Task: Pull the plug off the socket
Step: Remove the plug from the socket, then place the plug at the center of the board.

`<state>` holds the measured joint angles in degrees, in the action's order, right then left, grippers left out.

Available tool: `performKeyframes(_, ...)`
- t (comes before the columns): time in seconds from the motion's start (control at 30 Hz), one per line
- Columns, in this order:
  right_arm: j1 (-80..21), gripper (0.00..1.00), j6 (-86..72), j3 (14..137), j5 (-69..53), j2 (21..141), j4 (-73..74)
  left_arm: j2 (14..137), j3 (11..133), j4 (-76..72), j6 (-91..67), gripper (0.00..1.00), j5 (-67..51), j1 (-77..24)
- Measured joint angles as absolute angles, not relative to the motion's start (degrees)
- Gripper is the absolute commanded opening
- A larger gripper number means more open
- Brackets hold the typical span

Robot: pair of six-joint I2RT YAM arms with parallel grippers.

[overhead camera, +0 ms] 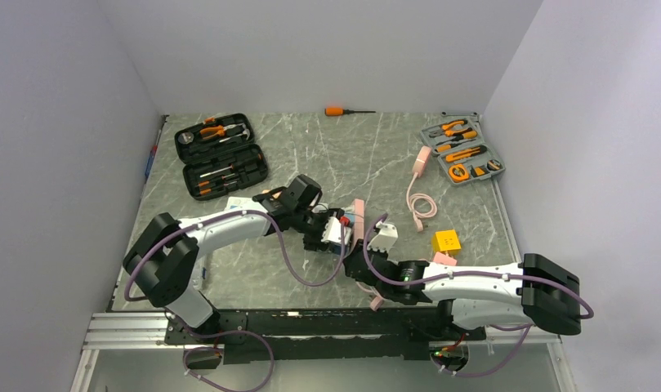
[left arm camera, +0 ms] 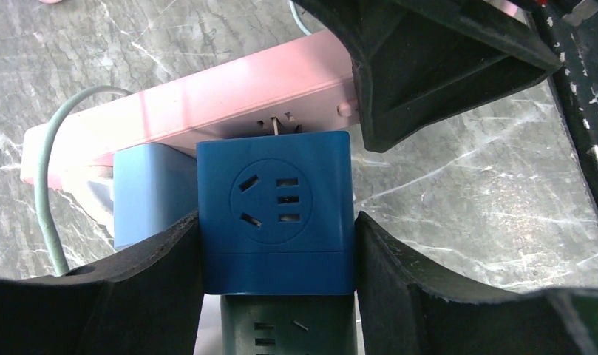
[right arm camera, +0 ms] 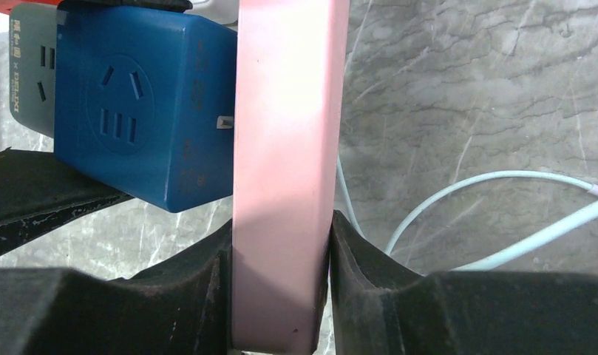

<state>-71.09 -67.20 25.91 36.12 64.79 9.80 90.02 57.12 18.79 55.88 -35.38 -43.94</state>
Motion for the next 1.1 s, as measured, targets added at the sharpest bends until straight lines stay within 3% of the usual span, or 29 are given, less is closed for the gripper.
performKeyframes(0.4, -70.7, 0.00, -66.9, 31.4, 37.4, 71.8, 13.1, 91.3, 59.6, 22.9, 58.7, 0.00, -31.9, -42.9)
performKeyframes(0.6, -70.5, 0.00, -66.8, 33.3, 35.3, 75.9, 21.8, 91.5, 60.9, 32.3, 61.3, 0.00, -13.5, -36.5)
performKeyframes(0.8, -68.2, 0.00, -64.6, 34.1, 33.1, 75.4, 26.8, 91.4, 58.3, 35.5, 63.4, 0.00, 1.2, -36.2)
performKeyframes(1.1, -63.0, 0.00, -60.3, 30.1, 27.6, 67.2, 25.9, 88.9, 56.5, 35.7, 54.9, 0.00, -1.1, -39.7)
